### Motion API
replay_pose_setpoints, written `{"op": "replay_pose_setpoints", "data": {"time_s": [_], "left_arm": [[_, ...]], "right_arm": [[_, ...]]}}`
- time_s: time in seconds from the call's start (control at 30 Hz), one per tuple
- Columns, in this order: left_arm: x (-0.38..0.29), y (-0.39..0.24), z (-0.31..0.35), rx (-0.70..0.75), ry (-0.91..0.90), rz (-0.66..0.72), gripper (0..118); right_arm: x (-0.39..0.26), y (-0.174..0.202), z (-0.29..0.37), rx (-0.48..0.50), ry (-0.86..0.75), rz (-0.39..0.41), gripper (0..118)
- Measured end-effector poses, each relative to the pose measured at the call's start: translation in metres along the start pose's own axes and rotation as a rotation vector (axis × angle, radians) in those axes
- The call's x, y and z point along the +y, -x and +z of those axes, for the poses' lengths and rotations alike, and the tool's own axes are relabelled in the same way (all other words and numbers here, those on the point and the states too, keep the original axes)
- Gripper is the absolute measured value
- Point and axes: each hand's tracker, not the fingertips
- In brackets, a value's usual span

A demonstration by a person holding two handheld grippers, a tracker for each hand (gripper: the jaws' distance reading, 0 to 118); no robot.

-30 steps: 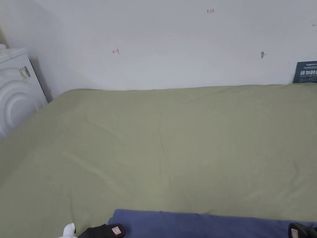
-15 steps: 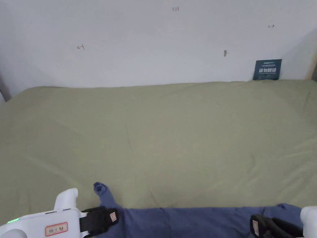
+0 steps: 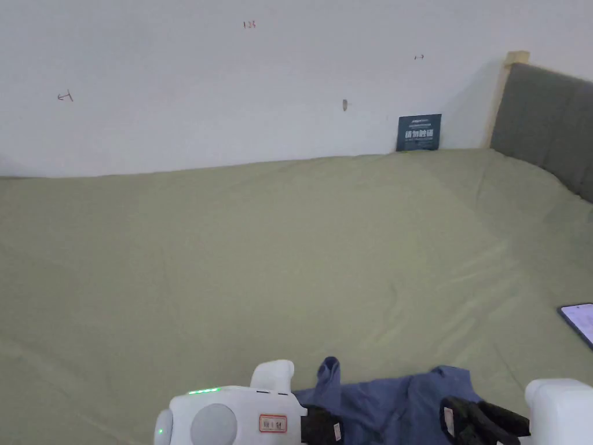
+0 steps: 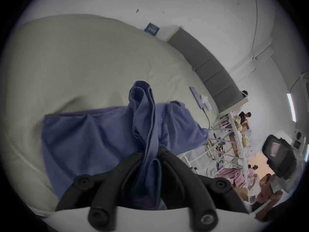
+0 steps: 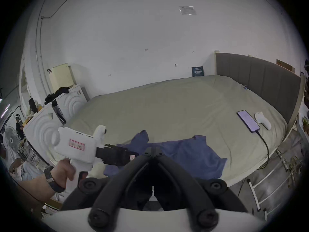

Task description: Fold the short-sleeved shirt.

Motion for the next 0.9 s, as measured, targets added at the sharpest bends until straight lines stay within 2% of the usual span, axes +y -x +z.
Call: {"op": "replay_pose_setpoints", "data": {"time_s": [0.07, 0.1, 0.17, 0.23, 0.27, 0.3, 0.33, 0.37, 0.43, 0.67, 0.77, 0.9], "left_arm": [[-0.002, 0.005, -0.007, 0.015, 0.017, 0.032, 30], [-0.003, 0.011, -0.004, -0.008, 0.007, 0.093, 36], [-0.003, 0.016, 0.009, -0.07, -0.06, 0.188, 44], [0.0, 0.024, 0.027, -0.19, -0.122, 0.229, 45], [0.001, 0.027, 0.034, -0.229, -0.145, 0.241, 44], [-0.001, 0.031, 0.041, -0.242, -0.182, 0.23, 36], [-0.003, 0.035, 0.046, -0.235, -0.203, 0.218, 13], [-0.004, 0.038, 0.046, -0.215, -0.184, 0.212, 0], [-0.007, 0.048, 0.043, -0.13, -0.159, 0.216, 0], [-0.037, 0.064, -0.009, -0.165, -0.083, 0.316, 0], [-0.05, 0.048, -0.036, -0.188, -0.048, 0.316, 0], [-0.065, 0.011, -0.062, -0.321, -0.036, 0.296, 0]], "right_arm": [[-0.001, -0.005, 0.0, -0.001, 0.003, -0.003, 1], [-0.002, -0.007, 0.0, 0.002, 0.002, -0.009, 1], [-0.005, -0.009, 0.0, 0.008, -0.002, -0.02, 1], [-0.007, -0.01, -0.004, 0.007, 0.007, -0.024, 1], [-0.008, -0.01, -0.006, 0.01, 0.014, -0.025, 1], [-0.008, -0.009, -0.008, 0.014, 0.022, -0.025, 1], [-0.009, -0.008, -0.009, 0.016, 0.025, -0.026, 1], [-0.009, -0.008, -0.009, 0.021, 0.027, -0.029, 1], [-0.009, -0.006, -0.008, 0.035, 0.027, -0.034, 1], [-0.003, -0.006, 0.006, 0.047, -0.014, -0.022, 1], [0.002, -0.008, 0.015, 0.027, -0.044, -0.009, 1], [0.007, -0.011, 0.021, 0.016, -0.065, -0.012, 1]]}}
